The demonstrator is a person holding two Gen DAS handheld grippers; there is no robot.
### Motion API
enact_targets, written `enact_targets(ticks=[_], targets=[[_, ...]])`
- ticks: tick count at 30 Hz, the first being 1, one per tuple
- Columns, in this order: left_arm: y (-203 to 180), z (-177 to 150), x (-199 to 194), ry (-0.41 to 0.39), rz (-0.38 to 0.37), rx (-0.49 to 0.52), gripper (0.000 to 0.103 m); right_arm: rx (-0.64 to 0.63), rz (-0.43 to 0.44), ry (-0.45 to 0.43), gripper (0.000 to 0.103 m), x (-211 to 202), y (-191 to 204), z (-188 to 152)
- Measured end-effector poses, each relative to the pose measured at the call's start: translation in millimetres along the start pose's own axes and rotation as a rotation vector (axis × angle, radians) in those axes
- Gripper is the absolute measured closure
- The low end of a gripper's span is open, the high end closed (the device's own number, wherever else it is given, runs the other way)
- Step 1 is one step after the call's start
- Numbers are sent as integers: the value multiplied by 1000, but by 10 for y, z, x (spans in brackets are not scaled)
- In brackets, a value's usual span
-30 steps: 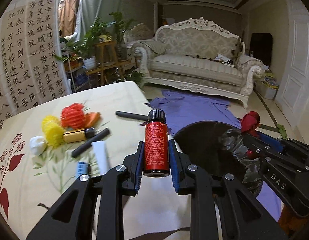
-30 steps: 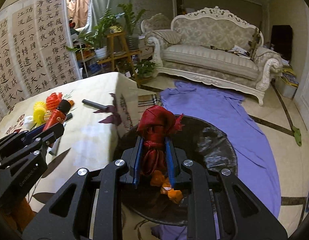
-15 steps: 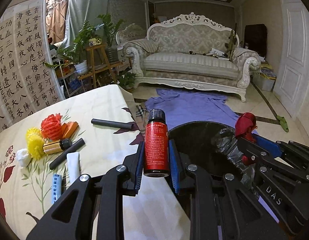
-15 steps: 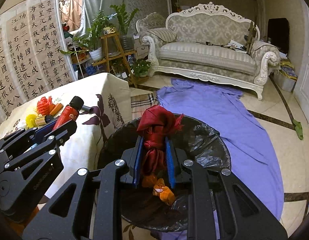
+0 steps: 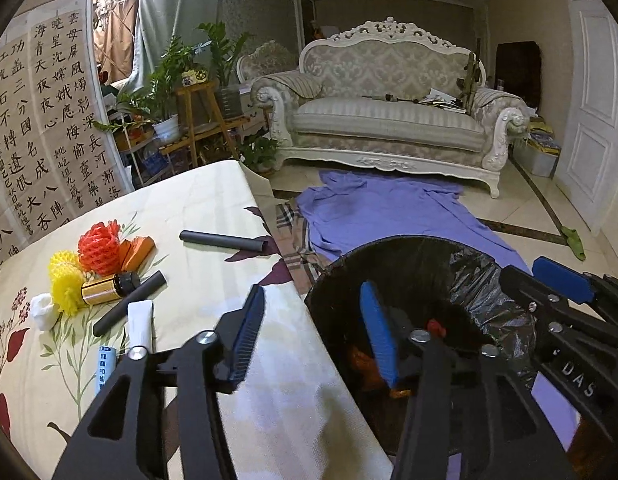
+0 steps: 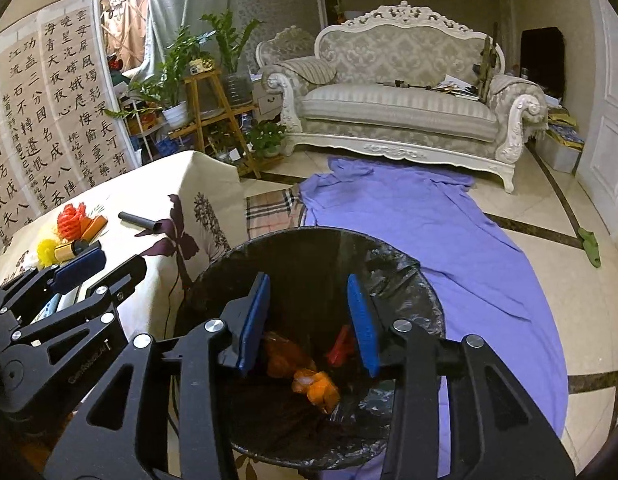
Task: Collect trash
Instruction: 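Carry the cloth and bottle over the bin and open both tools to drop them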
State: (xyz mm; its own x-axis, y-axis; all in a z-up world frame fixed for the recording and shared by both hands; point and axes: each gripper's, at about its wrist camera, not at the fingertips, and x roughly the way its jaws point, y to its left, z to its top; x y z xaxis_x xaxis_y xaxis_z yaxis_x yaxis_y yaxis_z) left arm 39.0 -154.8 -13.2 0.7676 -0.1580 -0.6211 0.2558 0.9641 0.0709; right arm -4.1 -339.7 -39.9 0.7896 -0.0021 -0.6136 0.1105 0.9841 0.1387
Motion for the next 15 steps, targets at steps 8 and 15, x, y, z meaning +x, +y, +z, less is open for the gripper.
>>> enact_targets(ticks=[8,15], targets=[[65,12,-16,8,5,-13,37,15,-7,3,56,0,-45,4],[317,-43,-107,22,49,-38,36,-9,25,7,54,4,146,6]])
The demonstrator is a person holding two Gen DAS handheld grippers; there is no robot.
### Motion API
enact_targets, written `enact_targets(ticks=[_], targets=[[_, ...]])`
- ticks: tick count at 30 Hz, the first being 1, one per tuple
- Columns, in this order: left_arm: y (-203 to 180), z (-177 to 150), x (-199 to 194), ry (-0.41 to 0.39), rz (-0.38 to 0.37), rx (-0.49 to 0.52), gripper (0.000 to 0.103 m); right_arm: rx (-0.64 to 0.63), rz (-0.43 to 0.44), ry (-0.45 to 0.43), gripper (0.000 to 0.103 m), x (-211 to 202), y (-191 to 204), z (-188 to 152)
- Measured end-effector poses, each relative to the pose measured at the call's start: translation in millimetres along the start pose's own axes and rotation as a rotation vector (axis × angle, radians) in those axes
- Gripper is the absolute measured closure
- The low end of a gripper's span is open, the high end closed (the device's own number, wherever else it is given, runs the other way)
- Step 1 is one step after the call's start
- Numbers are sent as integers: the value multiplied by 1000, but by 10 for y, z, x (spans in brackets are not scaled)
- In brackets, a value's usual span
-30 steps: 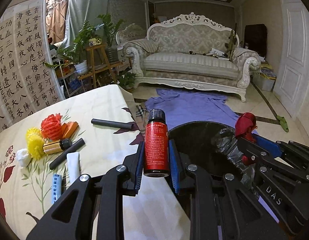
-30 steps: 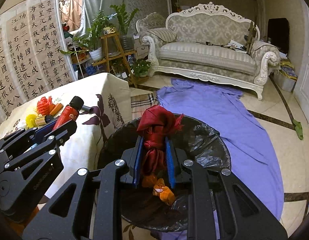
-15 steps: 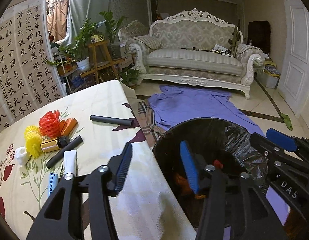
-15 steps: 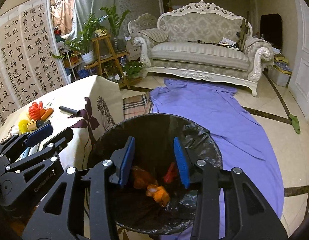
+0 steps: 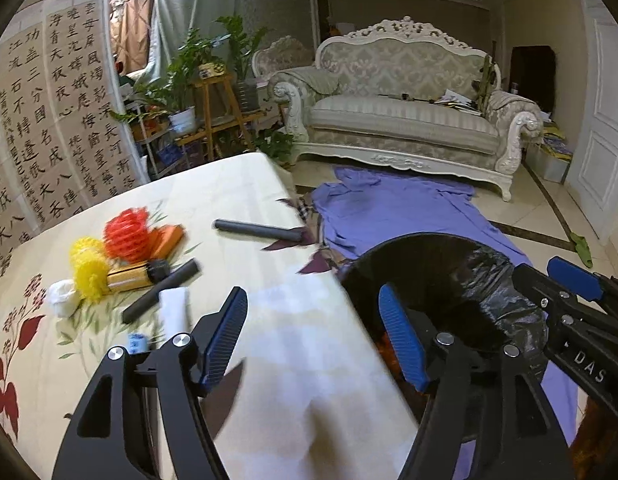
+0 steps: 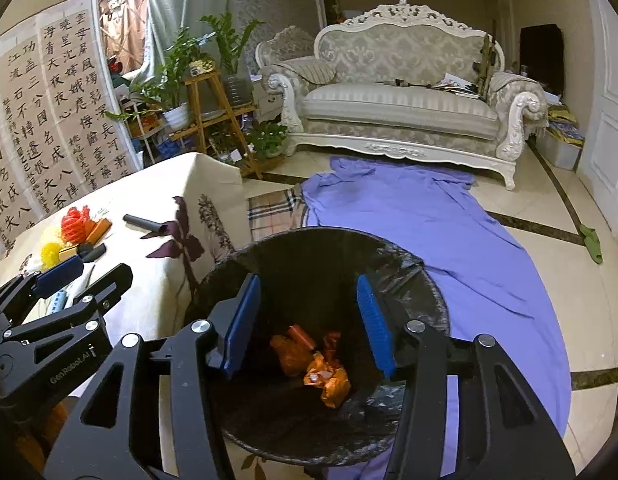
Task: Collect trash
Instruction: 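Carry the cloth and bottle over the bin and open both tools to drop them, then grasp the white tube with the right tool while the left tool grasps the blue tube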
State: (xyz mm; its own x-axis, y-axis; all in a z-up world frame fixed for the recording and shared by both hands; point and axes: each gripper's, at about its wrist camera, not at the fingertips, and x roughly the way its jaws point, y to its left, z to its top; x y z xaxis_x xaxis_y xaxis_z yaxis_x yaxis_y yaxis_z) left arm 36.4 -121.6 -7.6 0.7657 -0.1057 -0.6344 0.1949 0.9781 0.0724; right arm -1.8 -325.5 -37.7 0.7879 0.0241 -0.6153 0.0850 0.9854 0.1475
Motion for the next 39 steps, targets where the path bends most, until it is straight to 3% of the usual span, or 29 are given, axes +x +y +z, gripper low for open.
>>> enact_targets(ticks=[8,20,35,37,39], targets=[[495,-122,-102,32,78,-58,36,-52,75,21,54,33,401,-6],[1440,-391,-224,78,217,-182,36,-173,219,58,54,87,1300,-5],[2244,-712,-352,116,299,-302,36,-313,294,193,54,455,2215,-67],[2269,-723,-357,118,296,-309,36,-332,282,208,59,506,2287,-82],[2274,-734,-359,119,290,-311,36,-346,274,237,71,566,2326,-111]])
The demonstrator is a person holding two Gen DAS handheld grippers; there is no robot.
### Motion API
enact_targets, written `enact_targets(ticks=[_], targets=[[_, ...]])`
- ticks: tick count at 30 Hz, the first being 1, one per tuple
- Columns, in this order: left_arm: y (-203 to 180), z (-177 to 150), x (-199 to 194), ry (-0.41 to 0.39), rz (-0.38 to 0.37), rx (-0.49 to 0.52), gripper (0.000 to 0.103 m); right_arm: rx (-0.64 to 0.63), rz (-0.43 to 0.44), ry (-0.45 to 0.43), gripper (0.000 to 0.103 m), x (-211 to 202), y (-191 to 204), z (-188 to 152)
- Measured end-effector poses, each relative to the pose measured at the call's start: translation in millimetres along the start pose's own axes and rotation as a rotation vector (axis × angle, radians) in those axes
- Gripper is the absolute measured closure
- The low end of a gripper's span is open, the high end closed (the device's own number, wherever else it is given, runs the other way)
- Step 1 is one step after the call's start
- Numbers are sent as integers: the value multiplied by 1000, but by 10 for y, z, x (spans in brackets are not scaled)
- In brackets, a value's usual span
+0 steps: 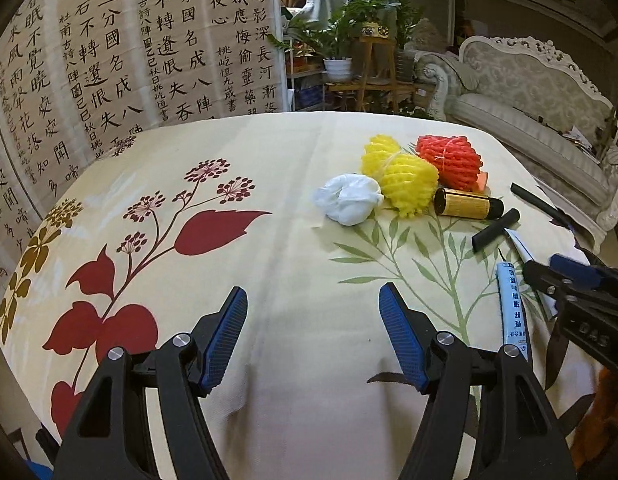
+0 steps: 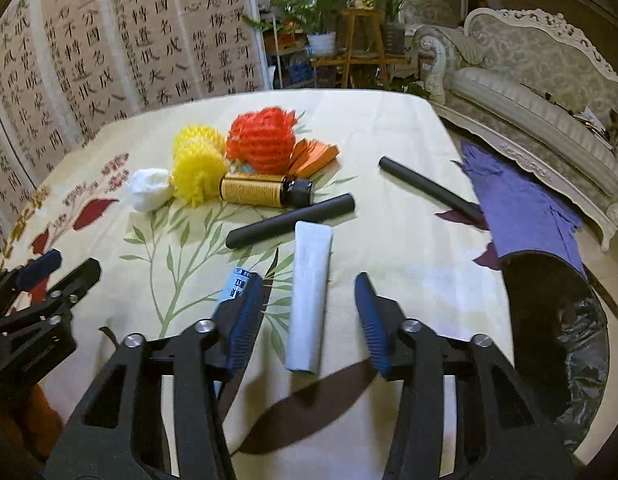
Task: Collect trash
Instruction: 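Grasp the white tube with the right tool while the left tool grasps the blue tube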
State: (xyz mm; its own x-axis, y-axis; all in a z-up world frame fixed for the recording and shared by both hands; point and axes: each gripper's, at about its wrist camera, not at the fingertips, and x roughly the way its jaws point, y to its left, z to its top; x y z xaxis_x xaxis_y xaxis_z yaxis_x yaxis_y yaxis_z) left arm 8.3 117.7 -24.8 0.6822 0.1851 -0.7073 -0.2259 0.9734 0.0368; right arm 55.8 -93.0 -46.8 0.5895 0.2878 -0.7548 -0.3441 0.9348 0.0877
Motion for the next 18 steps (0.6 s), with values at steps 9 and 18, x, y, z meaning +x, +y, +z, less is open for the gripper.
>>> enact_targets(ticks=[9,18], targets=[[-194,-18,-23,4,-64,28,34,8,-45,1,88,-111,-151,-151],[-596,-60,-73,1,-119,95,34,34,-86,-15,88,-293,-378,-384]])
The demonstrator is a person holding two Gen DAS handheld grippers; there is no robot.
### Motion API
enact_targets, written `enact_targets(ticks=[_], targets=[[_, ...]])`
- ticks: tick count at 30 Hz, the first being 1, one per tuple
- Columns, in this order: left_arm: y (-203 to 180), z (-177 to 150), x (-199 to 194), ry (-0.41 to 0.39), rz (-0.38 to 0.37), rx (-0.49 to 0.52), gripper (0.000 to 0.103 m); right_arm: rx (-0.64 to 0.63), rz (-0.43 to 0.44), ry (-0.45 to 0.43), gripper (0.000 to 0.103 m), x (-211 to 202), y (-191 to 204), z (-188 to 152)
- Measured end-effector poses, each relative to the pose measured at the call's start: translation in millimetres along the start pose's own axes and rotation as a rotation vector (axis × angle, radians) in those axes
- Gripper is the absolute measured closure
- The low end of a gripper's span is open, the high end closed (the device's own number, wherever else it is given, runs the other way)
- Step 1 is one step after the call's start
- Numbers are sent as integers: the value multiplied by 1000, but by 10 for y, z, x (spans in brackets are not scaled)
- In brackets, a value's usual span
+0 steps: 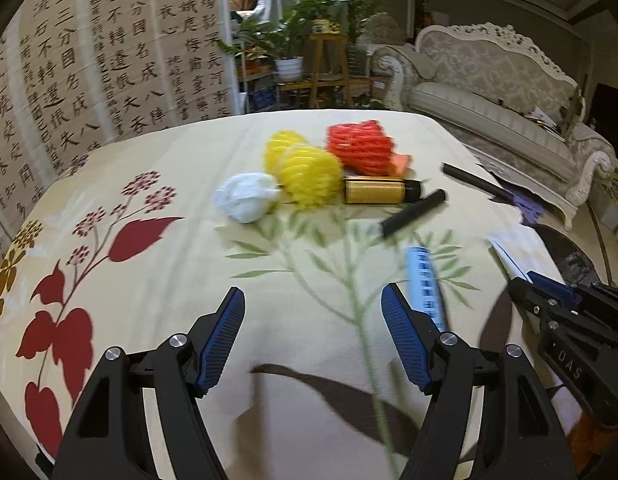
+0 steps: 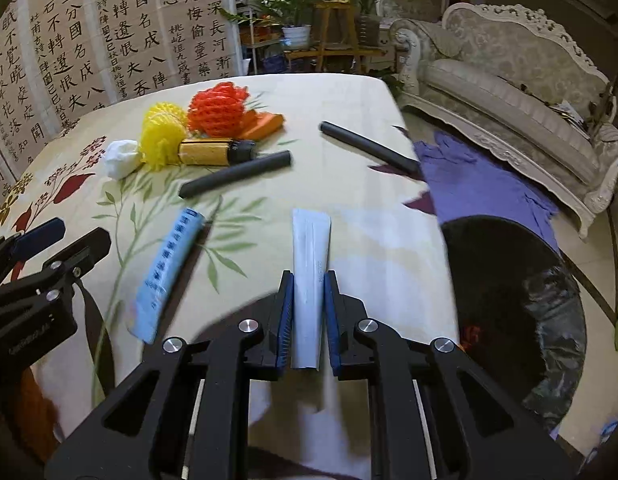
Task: Collect trash
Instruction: 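Grasp the white tube with the right tool while the left tool grasps the blue tube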
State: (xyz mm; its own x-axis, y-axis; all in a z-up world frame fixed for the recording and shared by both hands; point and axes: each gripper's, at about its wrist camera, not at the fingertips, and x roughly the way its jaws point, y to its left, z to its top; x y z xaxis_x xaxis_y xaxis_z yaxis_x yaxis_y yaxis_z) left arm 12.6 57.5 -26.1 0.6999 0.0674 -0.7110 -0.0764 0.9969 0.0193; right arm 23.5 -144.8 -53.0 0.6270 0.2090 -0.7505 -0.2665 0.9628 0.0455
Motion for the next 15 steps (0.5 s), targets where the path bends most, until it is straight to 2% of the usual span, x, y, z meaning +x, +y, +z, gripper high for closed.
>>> enact_targets(ticks=[7,13,14,15], targets=[[-336,-17,62,13,-5,73,34,25,30,-20,88,-40,-91,-78],[-438,-1,140,46,-17,97,34,37,53,-30,87,-46,-124,-89],[-441,-4,152,57,-24,95,35,39,58,-30,87,-45,-131,-86],[-444,-5,165,64,-31,94,41,40,60,-30,87,-49,-138,-92]])
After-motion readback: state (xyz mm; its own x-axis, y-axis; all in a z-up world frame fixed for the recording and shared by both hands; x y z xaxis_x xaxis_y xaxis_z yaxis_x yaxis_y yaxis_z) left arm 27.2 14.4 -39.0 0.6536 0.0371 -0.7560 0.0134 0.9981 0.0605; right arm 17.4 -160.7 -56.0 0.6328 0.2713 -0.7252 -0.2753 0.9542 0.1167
